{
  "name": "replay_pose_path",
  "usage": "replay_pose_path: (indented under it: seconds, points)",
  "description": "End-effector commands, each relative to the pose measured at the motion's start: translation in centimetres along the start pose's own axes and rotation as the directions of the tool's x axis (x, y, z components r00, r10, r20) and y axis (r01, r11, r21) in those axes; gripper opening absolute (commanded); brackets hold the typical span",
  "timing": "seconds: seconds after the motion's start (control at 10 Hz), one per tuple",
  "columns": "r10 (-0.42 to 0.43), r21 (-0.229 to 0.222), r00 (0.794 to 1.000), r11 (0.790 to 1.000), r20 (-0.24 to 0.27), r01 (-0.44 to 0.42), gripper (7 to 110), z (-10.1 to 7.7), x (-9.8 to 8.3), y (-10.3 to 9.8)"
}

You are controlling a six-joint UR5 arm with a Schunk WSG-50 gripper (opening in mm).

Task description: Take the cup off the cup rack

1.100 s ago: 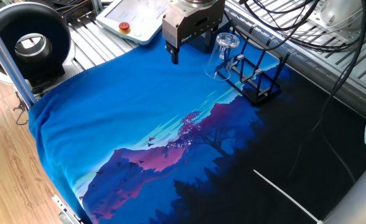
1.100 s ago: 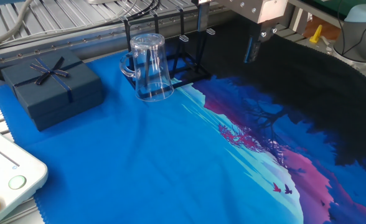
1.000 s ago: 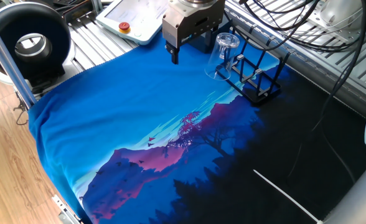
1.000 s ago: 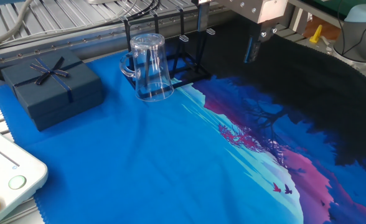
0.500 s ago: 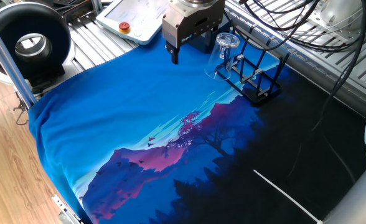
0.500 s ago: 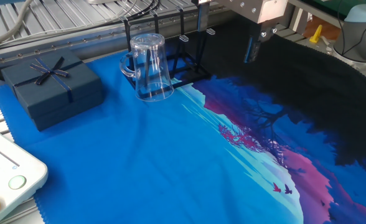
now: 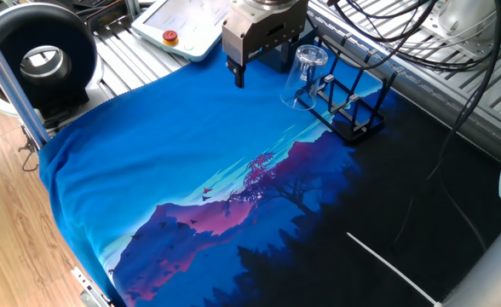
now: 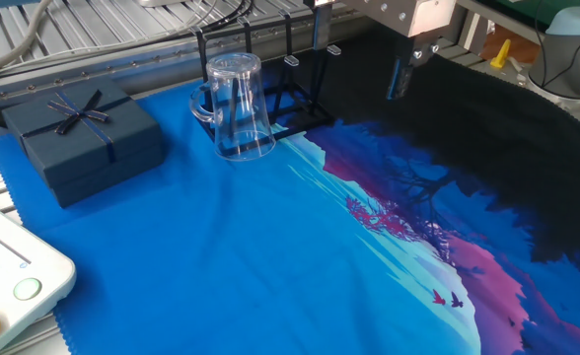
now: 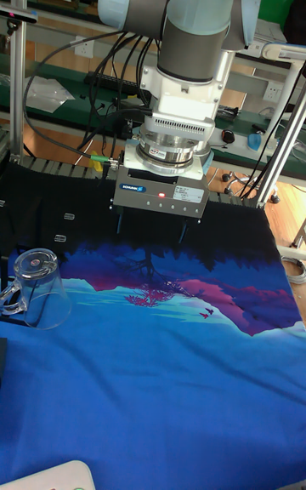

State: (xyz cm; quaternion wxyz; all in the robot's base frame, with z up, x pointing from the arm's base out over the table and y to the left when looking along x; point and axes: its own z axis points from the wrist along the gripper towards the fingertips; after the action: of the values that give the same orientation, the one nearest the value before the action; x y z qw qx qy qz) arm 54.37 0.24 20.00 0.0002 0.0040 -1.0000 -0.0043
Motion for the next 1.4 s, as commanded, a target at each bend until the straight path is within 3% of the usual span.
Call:
replay_pose_path:
  seconds: [0.0,0.1,1.1,1.3]
  points:
    - [-0.009,-0.126,0.985,0.992,-0.172,-0.013,109,-0.6,4.3,3.4]
    - [-0.009,-0.126,0.985,0.992,-0.172,-0.013,7,-0.6,4.3,3.4]
    - [-0.012,-0.122,0.986,0.992,-0.167,-0.009,7,-0.6,4.2,3.3]
    - [-0.051,-0.038,0.987,0.998,-0.151,0.046,7,-0.3,3.8,1.0]
